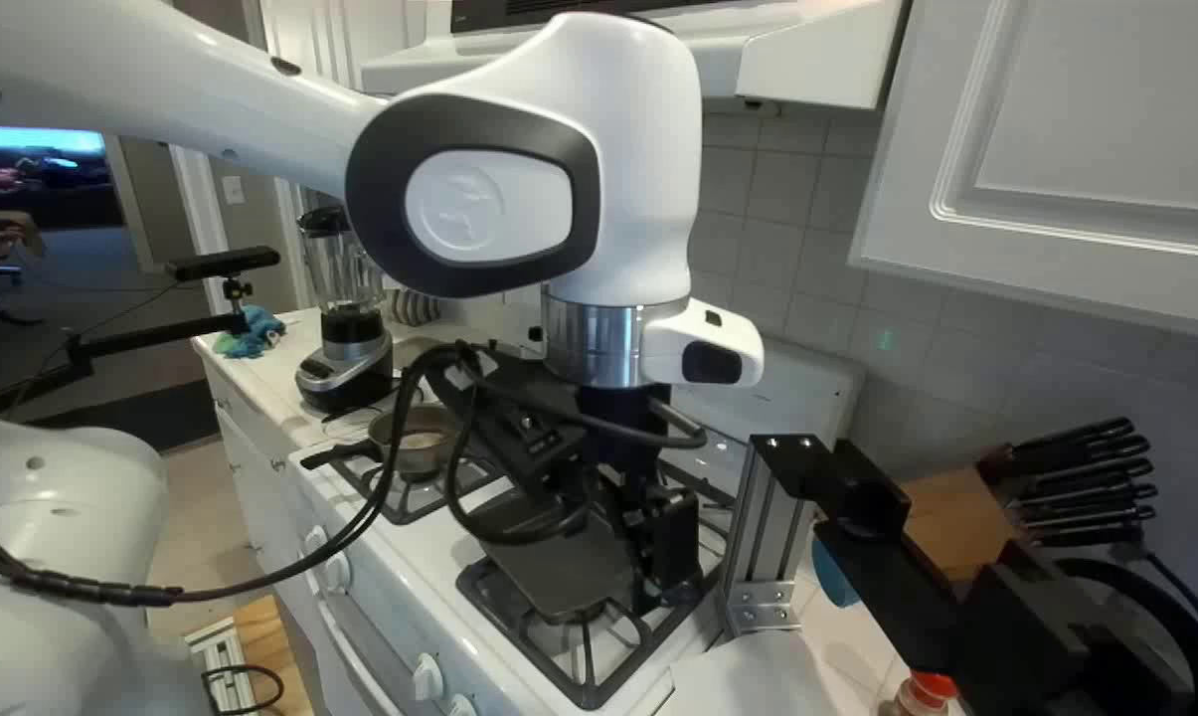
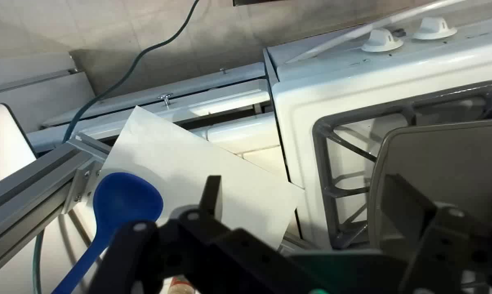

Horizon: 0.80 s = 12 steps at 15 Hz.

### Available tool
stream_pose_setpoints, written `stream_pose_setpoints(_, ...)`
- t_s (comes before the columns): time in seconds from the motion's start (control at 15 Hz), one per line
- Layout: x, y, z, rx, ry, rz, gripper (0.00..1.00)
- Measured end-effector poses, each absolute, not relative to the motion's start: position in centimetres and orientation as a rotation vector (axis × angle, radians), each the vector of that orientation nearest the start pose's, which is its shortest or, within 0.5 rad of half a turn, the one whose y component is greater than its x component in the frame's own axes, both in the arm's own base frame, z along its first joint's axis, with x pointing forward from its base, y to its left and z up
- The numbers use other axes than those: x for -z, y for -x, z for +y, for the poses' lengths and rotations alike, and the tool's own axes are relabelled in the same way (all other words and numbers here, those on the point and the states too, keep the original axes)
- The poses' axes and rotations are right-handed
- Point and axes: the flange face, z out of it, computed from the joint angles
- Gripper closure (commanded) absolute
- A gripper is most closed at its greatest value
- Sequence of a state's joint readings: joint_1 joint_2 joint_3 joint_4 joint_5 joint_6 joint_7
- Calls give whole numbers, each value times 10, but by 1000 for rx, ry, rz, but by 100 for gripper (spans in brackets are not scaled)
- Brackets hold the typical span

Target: Pick the serving spoon from the rack and use it to open the cabinet door then place it back on the rack

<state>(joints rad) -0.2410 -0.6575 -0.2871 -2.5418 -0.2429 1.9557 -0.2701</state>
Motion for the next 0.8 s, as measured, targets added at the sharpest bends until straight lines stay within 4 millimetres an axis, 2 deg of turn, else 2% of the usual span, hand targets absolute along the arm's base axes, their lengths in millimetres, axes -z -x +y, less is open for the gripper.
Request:
stream_pose_setpoints(0.53, -483, -304, -203, 56, 3206, 201, 0)
stream_pose_setpoints(0.8, -493, -317, -218, 64, 3206, 268, 0)
